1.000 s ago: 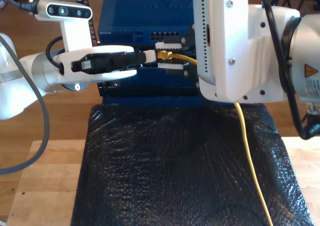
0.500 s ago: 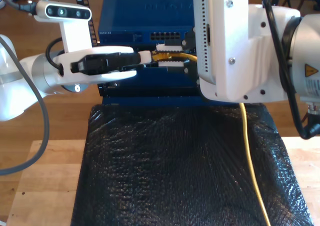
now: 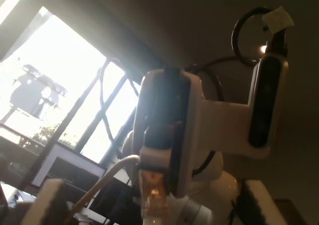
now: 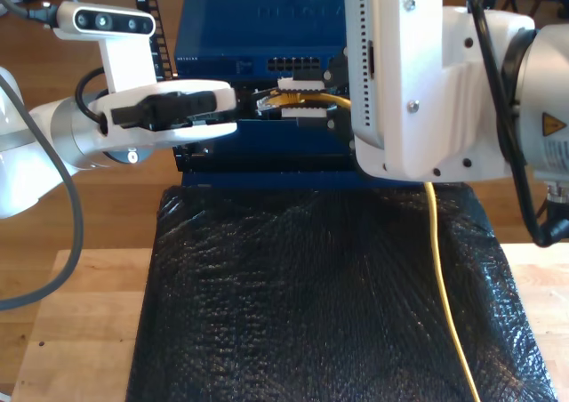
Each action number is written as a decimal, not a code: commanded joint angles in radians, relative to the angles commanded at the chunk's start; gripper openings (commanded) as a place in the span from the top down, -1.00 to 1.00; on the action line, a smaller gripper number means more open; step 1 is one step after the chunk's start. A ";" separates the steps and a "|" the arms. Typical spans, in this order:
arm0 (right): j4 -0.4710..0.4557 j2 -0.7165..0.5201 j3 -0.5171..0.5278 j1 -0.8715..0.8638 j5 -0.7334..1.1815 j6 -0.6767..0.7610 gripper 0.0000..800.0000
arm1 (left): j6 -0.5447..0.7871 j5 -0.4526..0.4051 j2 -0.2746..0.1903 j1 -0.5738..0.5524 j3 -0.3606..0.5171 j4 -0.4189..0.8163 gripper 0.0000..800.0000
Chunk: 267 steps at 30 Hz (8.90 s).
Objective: Grab the cable and plug it in
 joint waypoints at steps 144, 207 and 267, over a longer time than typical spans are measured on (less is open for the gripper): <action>-0.419 0.503 -0.077 -0.365 0.304 0.608 0.99 | 1.653 -1.115 -0.511 1.115 0.736 1.740 -1.00; -0.617 0.526 0.000 -0.342 -0.201 0.583 0.99 | 1.717 -1.266 -0.493 1.169 0.799 1.731 -1.00; -0.891 0.543 0.137 -0.399 -0.549 0.588 1.00 | 1.717 -1.266 -0.493 1.169 0.799 1.731 -1.00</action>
